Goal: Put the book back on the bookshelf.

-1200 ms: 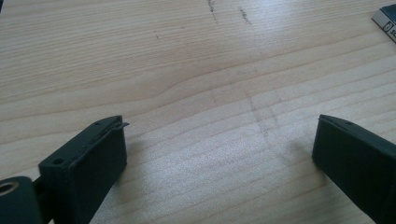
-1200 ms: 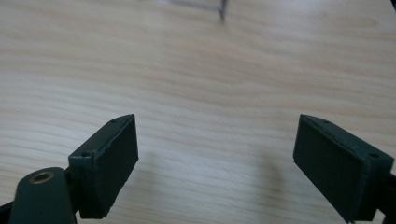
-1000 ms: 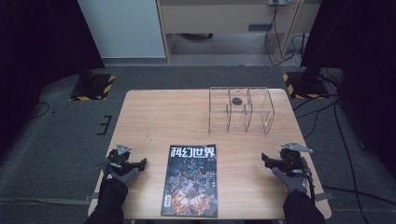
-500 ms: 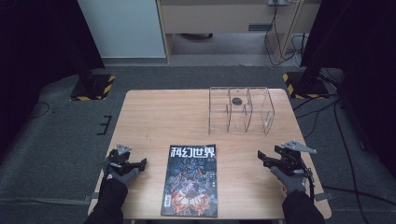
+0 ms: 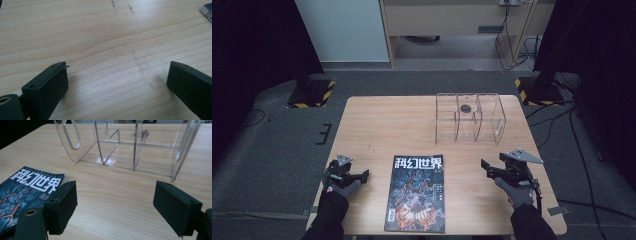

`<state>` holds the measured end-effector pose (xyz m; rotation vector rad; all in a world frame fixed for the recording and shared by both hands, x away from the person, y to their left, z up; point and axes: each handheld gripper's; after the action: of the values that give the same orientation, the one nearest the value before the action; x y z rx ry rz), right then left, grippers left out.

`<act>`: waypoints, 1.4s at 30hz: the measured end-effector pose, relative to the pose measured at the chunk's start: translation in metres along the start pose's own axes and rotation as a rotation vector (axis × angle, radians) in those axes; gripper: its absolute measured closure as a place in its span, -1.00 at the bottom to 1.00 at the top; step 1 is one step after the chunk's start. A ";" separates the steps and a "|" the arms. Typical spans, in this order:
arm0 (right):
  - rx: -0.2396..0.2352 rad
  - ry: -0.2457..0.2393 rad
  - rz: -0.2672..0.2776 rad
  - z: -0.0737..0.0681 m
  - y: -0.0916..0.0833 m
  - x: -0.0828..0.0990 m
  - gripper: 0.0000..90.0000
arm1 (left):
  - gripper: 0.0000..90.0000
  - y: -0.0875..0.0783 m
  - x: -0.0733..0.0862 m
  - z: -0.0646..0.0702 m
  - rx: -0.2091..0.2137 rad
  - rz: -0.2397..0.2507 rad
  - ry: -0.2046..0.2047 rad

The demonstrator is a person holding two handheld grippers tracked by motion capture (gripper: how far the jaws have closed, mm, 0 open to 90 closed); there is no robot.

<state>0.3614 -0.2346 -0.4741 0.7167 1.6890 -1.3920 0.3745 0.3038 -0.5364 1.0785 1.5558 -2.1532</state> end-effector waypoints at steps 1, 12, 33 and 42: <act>-0.004 -0.005 -0.001 -0.002 0.000 0.000 -0.57 | -0.94 0.000 0.000 0.000 0.000 0.000 0.000; -0.050 -0.033 -0.002 -0.027 0.003 -0.006 -0.57 | -0.98 0.001 0.000 0.000 0.005 -0.005 0.004; -0.105 -0.084 -0.035 -0.065 0.015 -0.006 -0.57 | -0.46 -0.008 -0.002 0.000 0.023 0.030 -0.015; -0.129 -0.119 -0.058 -0.084 0.021 -0.002 -0.57 | -0.37 -0.012 -0.005 0.018 0.099 0.075 0.018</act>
<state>0.3605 -0.1478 -0.4783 0.5072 1.6996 -1.3248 0.3630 0.2913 -0.5219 1.1708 1.4061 -2.1963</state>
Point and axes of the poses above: each handheld gripper's, and its own axes: y roughly forward along the jaws, x roughly out of its underside, z roughly to its right, and after that the axes turned 12 degrees about x, right-handed
